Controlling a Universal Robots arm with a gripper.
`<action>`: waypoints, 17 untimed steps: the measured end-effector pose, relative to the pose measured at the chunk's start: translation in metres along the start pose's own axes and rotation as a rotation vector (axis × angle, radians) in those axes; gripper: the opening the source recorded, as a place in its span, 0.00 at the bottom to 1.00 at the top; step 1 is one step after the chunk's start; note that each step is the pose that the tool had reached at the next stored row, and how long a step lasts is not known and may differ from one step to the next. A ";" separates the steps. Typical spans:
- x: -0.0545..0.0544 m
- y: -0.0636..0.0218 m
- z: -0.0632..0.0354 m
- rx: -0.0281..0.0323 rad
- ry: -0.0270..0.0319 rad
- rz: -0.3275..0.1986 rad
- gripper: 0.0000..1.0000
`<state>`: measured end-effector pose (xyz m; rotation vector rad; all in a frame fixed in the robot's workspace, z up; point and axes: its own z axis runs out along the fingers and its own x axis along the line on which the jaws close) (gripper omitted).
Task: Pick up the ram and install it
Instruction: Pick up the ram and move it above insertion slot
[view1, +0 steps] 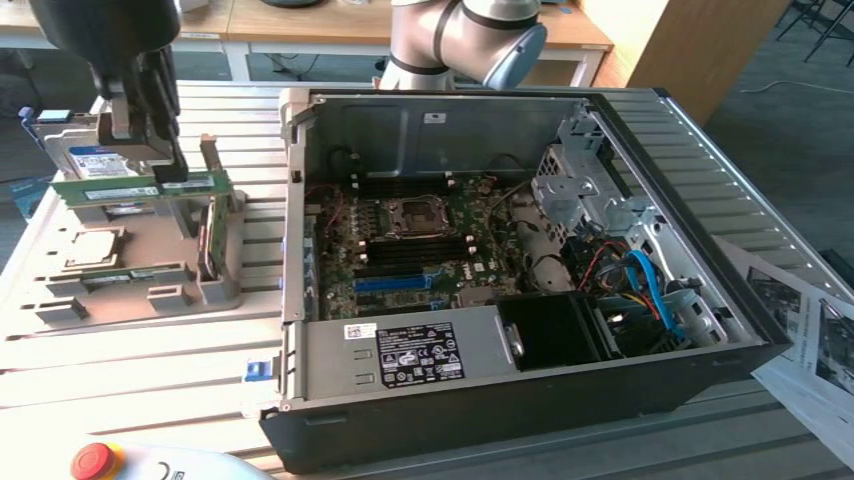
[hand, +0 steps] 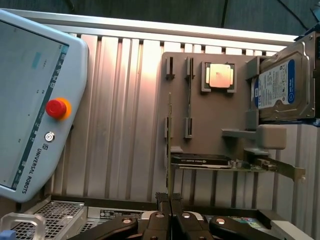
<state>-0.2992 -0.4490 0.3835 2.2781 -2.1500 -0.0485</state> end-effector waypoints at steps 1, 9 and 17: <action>0.000 -0.0021 0.0000 0.0001 -0.0001 0.000 0.11; 0.002 -0.0203 -0.0006 0.0000 0.0000 0.000 0.11; 0.004 -0.0394 -0.0011 0.0001 0.0000 0.000 0.11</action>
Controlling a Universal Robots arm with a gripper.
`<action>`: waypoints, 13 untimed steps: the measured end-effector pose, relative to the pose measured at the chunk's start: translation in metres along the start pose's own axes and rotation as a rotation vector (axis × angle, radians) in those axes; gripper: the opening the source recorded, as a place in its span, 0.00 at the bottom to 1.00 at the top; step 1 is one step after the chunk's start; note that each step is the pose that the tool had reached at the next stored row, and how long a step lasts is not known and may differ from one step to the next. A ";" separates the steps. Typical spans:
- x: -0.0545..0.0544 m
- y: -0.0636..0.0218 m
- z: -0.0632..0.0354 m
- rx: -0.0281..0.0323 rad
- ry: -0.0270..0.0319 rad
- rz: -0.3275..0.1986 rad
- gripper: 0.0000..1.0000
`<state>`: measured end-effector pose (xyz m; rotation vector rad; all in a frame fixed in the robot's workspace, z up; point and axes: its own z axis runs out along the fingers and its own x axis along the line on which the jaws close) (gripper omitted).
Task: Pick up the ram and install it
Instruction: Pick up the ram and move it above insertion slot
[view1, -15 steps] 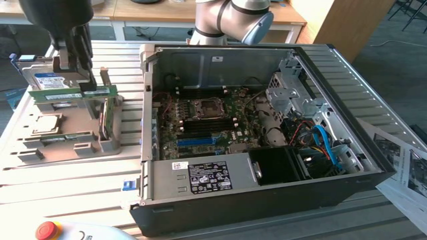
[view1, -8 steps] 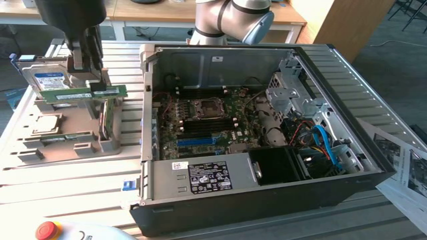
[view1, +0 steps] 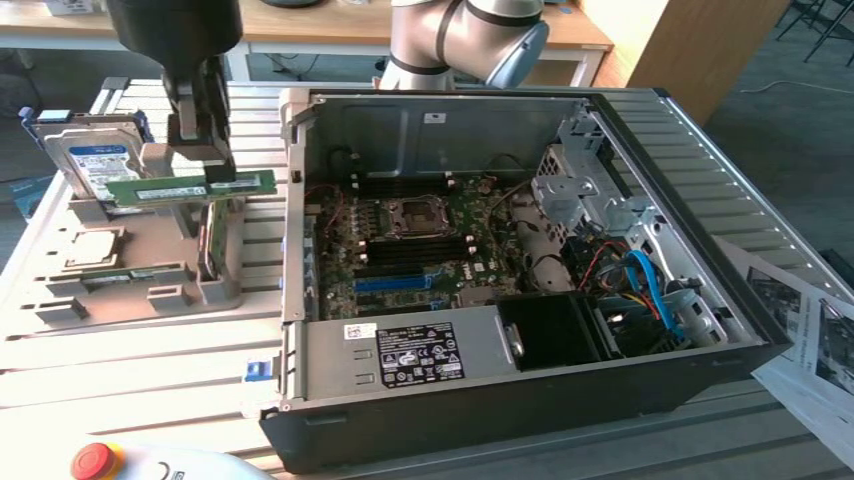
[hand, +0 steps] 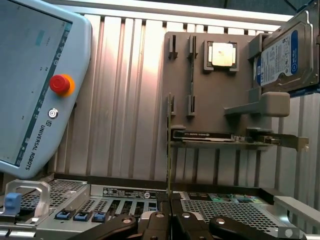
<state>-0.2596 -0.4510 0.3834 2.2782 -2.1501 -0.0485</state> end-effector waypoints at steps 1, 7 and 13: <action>0.000 -0.0023 0.0000 0.0001 -0.0001 0.000 0.11; 0.002 -0.0165 -0.0005 -0.0001 0.0001 0.000 0.11; 0.004 -0.0312 -0.0009 0.0000 0.0000 0.000 0.11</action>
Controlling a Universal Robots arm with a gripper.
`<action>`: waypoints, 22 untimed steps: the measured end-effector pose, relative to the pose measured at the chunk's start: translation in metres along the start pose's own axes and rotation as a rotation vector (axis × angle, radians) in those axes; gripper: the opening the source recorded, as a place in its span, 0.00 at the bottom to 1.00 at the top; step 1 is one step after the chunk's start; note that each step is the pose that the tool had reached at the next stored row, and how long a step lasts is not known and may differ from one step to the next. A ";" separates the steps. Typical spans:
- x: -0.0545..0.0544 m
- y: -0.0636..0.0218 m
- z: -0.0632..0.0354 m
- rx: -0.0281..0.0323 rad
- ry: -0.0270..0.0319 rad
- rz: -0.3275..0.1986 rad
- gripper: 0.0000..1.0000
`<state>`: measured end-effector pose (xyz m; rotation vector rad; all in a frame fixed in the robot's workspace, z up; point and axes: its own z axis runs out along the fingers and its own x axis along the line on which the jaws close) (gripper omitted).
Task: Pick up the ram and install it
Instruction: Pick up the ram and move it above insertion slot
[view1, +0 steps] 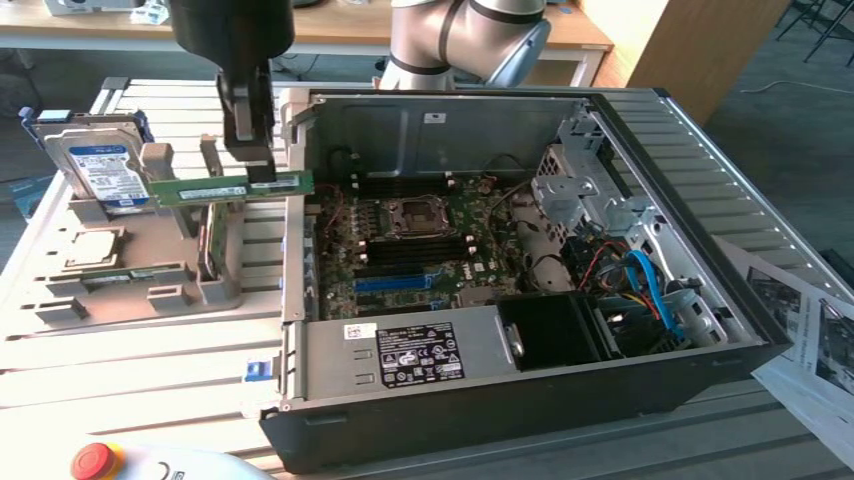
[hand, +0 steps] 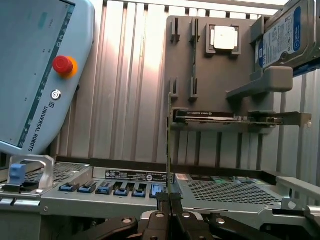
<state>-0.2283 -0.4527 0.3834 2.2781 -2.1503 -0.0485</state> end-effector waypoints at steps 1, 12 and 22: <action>0.000 -0.0027 -0.0001 0.0000 0.0000 0.000 0.11; 0.004 -0.0322 -0.0010 -0.0001 0.0000 0.000 0.11; 0.007 -0.0614 -0.0018 0.0000 0.0000 0.000 0.11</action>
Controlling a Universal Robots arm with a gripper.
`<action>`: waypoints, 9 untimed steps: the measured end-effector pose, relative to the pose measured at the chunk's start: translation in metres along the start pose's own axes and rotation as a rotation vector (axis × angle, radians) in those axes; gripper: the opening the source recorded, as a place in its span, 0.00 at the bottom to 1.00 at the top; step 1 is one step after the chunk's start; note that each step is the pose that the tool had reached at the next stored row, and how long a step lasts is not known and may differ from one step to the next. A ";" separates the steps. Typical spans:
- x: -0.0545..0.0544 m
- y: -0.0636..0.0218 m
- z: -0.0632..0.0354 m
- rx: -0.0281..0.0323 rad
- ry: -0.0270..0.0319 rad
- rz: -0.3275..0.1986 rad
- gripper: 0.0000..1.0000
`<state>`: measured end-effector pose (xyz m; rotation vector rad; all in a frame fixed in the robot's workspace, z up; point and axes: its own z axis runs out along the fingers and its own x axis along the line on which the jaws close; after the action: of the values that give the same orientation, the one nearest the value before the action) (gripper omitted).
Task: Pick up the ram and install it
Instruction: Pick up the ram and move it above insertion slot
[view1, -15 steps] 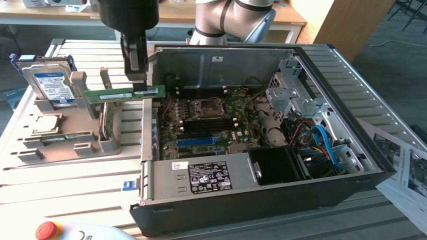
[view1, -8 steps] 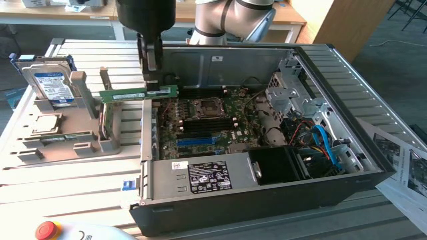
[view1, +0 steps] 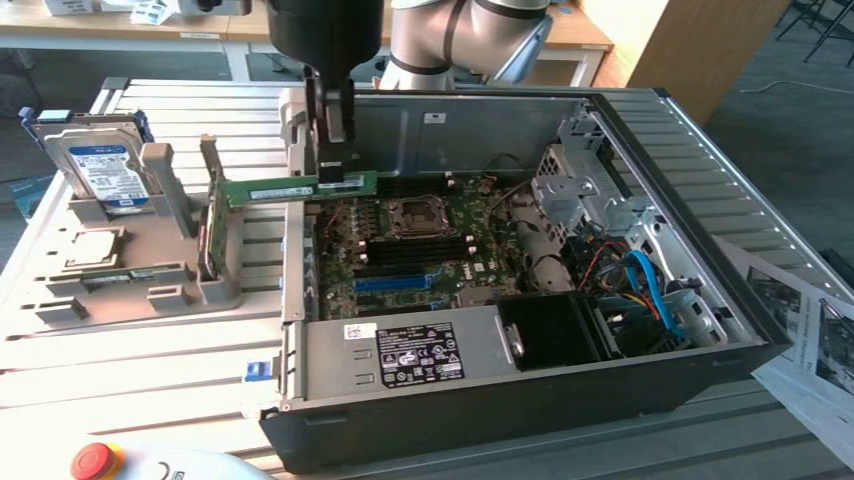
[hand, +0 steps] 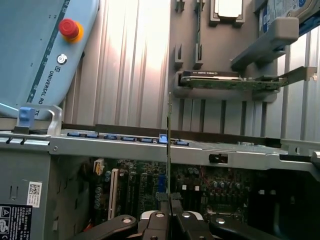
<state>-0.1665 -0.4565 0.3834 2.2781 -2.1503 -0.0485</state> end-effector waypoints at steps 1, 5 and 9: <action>0.000 -0.0029 -0.0001 0.0000 0.0000 0.000 0.11; 0.002 -0.0138 -0.0004 0.0000 0.0001 0.000 0.11; 0.003 -0.0250 -0.0007 0.0000 0.0000 0.000 0.11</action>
<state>-0.1414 -0.4579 0.3834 2.2782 -2.1501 -0.0485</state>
